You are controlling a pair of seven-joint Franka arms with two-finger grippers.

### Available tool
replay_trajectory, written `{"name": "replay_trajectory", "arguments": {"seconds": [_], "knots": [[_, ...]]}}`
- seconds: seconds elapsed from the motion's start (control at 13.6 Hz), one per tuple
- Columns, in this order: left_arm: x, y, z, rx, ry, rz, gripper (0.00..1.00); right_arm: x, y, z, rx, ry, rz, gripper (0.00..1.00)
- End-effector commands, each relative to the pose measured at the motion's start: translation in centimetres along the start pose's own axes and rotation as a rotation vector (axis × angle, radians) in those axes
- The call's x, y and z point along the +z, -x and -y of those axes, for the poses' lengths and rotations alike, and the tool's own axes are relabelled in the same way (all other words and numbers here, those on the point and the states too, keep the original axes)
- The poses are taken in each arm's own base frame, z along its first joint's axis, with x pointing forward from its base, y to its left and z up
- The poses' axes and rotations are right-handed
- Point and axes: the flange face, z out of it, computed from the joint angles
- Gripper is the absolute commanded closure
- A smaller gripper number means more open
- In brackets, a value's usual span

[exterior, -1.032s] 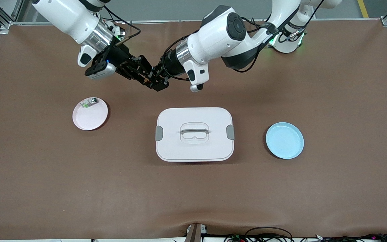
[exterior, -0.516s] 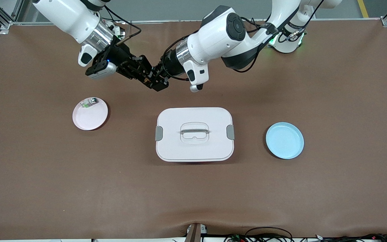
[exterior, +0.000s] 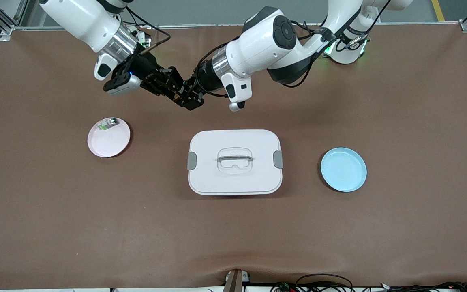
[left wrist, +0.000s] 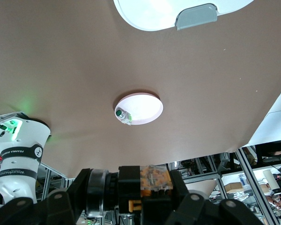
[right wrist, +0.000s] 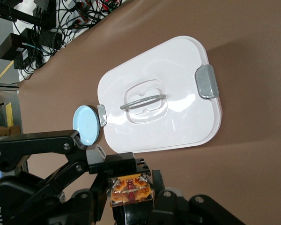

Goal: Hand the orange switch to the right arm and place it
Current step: 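Close the right gripper on the switch and open the left gripper, then carry the switch to the white plate while the left gripper withdraws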

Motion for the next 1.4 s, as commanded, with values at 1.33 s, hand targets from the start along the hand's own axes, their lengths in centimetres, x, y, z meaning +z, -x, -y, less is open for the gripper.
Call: {"name": "replay_trajectory", "arguments": {"seconds": [1.33], "knots": [[-17.0,-2.9,-4.9,0.015,0.052,-0.133,0.00,-4.5,-7.4,-6.9,-0.701,0.285,0.228,1.00]]}}
